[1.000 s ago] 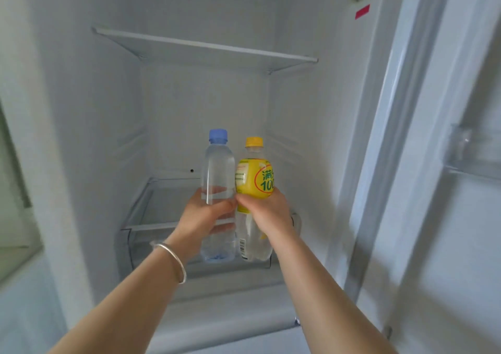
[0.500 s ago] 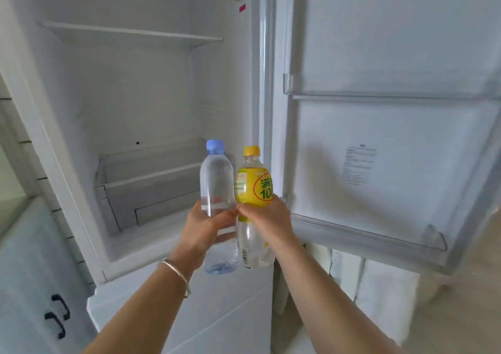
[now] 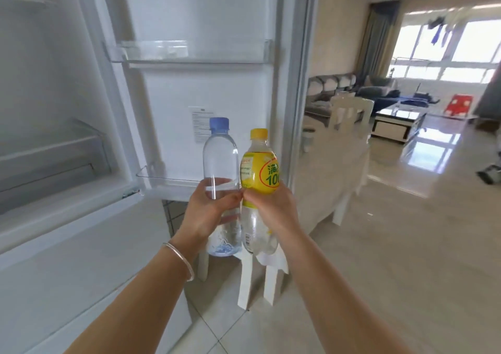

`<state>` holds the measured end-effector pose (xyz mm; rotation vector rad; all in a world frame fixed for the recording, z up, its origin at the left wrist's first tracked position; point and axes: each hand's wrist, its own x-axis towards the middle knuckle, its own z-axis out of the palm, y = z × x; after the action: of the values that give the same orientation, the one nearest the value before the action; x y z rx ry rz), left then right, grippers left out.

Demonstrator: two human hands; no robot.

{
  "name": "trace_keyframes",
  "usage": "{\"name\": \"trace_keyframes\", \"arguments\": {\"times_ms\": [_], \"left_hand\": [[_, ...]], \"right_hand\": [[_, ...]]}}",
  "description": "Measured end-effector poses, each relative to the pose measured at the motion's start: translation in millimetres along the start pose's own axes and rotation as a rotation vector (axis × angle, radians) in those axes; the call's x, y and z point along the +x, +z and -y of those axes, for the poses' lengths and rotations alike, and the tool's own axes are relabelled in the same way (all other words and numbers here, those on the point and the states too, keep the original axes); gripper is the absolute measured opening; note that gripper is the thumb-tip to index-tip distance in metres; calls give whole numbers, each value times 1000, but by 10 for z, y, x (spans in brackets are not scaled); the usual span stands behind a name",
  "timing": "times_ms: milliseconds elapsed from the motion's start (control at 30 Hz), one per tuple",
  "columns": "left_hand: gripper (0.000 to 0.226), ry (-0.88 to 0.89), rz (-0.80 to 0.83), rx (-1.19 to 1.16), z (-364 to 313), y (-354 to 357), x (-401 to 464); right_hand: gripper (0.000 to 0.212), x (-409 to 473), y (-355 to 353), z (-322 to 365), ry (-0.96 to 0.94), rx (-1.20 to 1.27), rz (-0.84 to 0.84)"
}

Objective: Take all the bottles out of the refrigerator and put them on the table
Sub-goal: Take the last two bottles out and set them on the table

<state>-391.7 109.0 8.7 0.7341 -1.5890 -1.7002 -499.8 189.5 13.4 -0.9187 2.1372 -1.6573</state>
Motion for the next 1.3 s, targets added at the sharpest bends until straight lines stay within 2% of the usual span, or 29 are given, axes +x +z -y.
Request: {"name": "trace_keyframes", "arguments": {"times_ms": [233, 467, 733, 867, 933, 1067, 1200, 1300], "left_hand": [[47, -47, 91, -72, 344, 1610, 26], [55, -119, 126, -103, 594, 2545, 396], [69, -135, 142, -142, 864, 3189, 1442], [54, -139, 148, -148, 919, 3403, 2067], [54, -144, 135, -148, 946, 3478, 2350], [68, -156, 81, -148, 1036, 3582, 2850], [53, -167, 15, -150, 1180, 3617, 3362], [52, -177, -49, -154, 1281, 3627, 3763]], "right_hand": [[18, 305, -1484, -604, 69, -121, -68], [16, 797, -2233, -1113, 143, -147, -69], [16, 1879, -2525, -1588, 202, -188, -68], [26, 2549, -2536, -1720, 214, -176, -101], [25, 2842, -2527, -1780, 221, -160, -97], [24, 3388, -2494, -1879, 228, -140, -45], [18, 3963, -2380, -2004, 198, -150, 25], [15, 4446, -2255, -2115, 181, -151, 116]]}}
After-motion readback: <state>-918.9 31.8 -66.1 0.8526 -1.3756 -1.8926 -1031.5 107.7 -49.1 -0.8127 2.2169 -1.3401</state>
